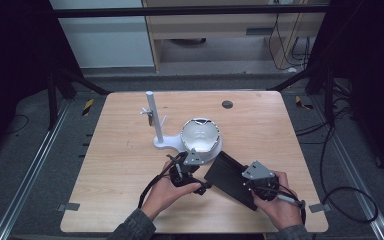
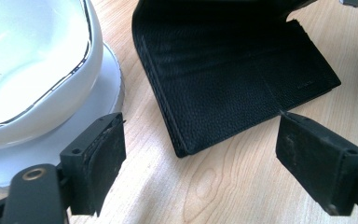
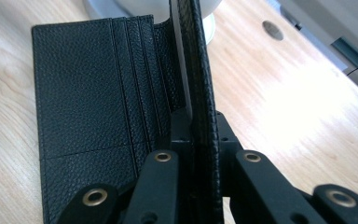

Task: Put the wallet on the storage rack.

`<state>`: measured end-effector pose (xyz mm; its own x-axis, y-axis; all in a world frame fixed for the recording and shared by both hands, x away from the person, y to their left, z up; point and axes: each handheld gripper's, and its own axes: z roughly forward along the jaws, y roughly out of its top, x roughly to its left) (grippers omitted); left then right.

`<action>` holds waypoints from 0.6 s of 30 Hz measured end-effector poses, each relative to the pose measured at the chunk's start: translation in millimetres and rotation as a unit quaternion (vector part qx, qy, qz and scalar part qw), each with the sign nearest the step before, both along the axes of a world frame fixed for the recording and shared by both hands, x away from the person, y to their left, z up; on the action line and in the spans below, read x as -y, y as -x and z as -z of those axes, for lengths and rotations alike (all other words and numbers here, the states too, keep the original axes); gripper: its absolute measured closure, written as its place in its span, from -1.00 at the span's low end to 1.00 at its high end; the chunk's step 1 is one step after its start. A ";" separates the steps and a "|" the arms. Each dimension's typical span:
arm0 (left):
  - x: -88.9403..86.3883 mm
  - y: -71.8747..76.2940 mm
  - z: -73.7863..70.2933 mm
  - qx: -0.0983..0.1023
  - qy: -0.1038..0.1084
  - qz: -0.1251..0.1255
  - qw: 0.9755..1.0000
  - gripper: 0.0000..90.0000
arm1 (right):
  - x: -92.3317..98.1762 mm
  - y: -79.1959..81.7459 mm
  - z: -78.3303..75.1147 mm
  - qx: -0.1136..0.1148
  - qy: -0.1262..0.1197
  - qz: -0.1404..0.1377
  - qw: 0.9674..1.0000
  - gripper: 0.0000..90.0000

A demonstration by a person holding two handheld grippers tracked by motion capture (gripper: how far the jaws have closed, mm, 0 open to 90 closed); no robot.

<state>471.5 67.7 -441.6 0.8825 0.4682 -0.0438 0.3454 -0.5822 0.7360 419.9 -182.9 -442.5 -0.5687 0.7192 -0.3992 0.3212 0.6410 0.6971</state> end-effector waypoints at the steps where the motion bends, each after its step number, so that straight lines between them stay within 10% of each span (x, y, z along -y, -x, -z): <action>1: -1.0 -0.4 -0.6 -0.003 0.004 0.002 1.000 -0.66 | 1.4 0.8 -1.5 0.003 -0.005 0.000 1.000 0.86; 18: -9.7 -4.3 -19.7 0.016 0.015 0.016 1.000 -0.72 | 12.0 13.1 -25.8 0.045 -0.081 -0.030 0.995 0.86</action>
